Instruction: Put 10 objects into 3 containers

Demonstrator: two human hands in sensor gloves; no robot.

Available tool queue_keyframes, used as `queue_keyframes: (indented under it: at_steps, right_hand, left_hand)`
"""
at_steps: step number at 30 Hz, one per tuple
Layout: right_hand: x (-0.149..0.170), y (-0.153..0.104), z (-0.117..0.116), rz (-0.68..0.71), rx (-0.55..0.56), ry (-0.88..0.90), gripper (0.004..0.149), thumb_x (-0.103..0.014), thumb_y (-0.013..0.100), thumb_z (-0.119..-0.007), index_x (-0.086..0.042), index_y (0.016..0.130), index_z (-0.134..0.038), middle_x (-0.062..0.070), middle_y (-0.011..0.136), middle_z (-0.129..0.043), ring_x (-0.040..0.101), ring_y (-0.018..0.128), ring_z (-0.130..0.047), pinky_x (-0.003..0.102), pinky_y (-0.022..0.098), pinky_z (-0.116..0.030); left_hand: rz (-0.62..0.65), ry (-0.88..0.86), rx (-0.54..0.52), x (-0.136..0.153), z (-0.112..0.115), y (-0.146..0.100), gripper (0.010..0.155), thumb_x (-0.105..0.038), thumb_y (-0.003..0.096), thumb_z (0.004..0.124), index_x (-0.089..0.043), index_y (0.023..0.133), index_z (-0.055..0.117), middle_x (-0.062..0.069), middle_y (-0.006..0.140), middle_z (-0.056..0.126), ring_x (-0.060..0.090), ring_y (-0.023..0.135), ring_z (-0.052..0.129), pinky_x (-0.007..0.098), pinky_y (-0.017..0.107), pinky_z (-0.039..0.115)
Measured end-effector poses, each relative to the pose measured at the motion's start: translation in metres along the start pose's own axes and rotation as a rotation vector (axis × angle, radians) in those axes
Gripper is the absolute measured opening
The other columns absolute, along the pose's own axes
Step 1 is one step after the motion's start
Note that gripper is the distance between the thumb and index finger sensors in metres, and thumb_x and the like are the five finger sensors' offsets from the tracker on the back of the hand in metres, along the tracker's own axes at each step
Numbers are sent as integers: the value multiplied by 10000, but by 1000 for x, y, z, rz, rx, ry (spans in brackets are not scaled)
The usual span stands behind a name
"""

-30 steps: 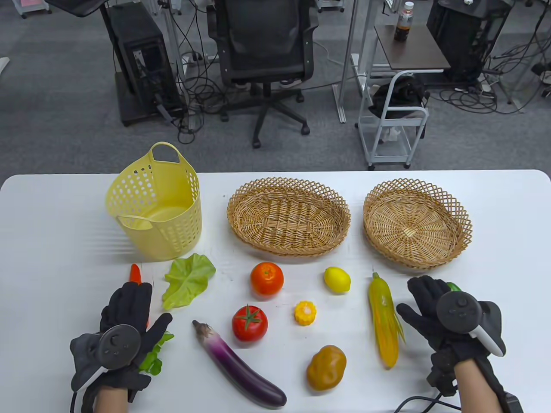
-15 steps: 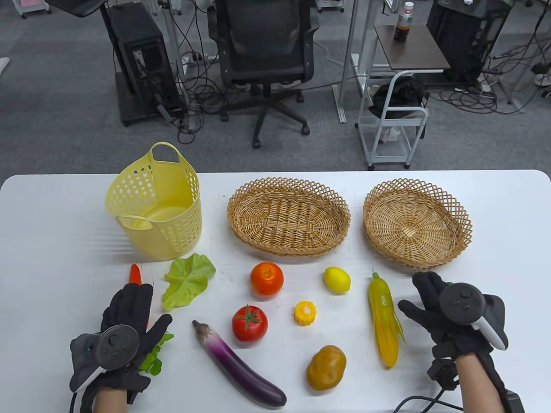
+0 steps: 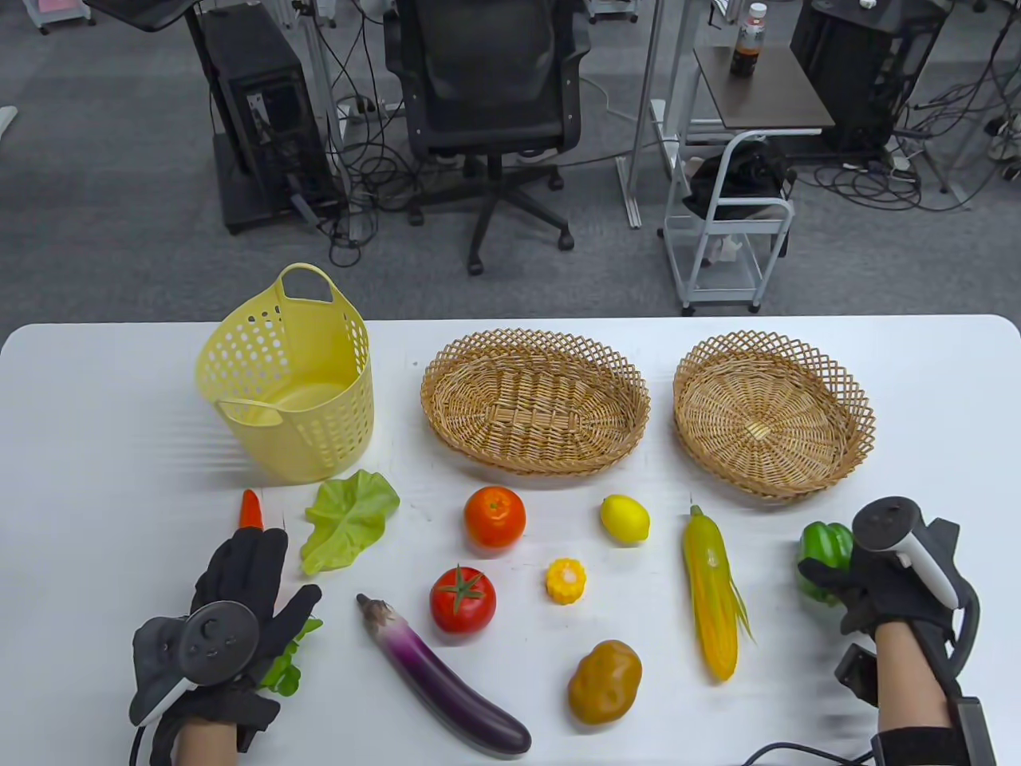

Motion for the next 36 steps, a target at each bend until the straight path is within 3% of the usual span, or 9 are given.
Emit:
queue_keyframes:
  at_steps: [3,11,17,22,26,31,36]
  right_hand:
    - [-3,-1,-2,11,-24,-11,1004,-582,521,-698,-13,1121,-129,308,1161,-348,556,1000,-524,687,701,-526]
    - [-21,-5,-8,-18,108,-166,1080,-584,477,-758,20,1111,-125,290,1139,-379,529,989,-586,676,693,-575]
    - [-12,-12,-4,-19,197,-115,1063,-593,460,-777,31,1109,-211,303,1111,-465,506,897,-700,607,676,-642]
    - [-4,-31,34,13,229,92,1052,-590,469,-775,22,1114,-214,309,1105,-482,513,873,-713,610,659,-650]
    - [-15,-36,65,66,233,319,1044,-593,480,-770,17,1116,-211,310,1104,-481,459,767,-799,515,566,-746]
    - [-44,-15,72,105,186,412,1033,-577,479,-777,17,1115,-222,314,1108,-484,428,738,-831,486,552,-762]
    - [-62,16,70,49,117,526,1021,-561,499,-772,9,1118,-194,318,1117,-451,434,762,-804,492,575,-737]
  left_hand:
    - [0,3,2,0,0,0,769,-630,599,535,-122,1167,431,271,1190,439,560,1068,482,708,673,531]
    - [17,2,16,-4,3,1,766,-629,599,534,-125,1167,432,269,1191,440,557,1070,482,708,674,531]
    - [32,-5,20,-6,4,1,767,-630,600,533,-126,1168,431,267,1192,440,555,1071,483,707,676,530]
    - [39,-40,16,-5,2,0,751,-618,603,530,-128,1165,445,266,1190,451,556,1066,498,701,673,541]
    - [37,-42,8,-4,0,0,749,-616,604,530,-126,1165,449,267,1189,453,555,1066,500,698,672,549]
    - [28,-41,-8,-2,-2,-2,738,-607,607,517,-124,1162,457,269,1183,465,555,1055,519,680,675,563]
    - [19,-40,-18,0,-4,-2,733,-601,608,519,-120,1159,465,270,1179,475,555,1052,528,681,668,574]
Point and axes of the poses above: the tracker on the back of each hand, its own x axis roughly to the little-finger side, its own y axis roughly from the wrist to the fingertips, z = x × y, the point moved 4 cm from there along y, roughly from the wrist to the fingertips
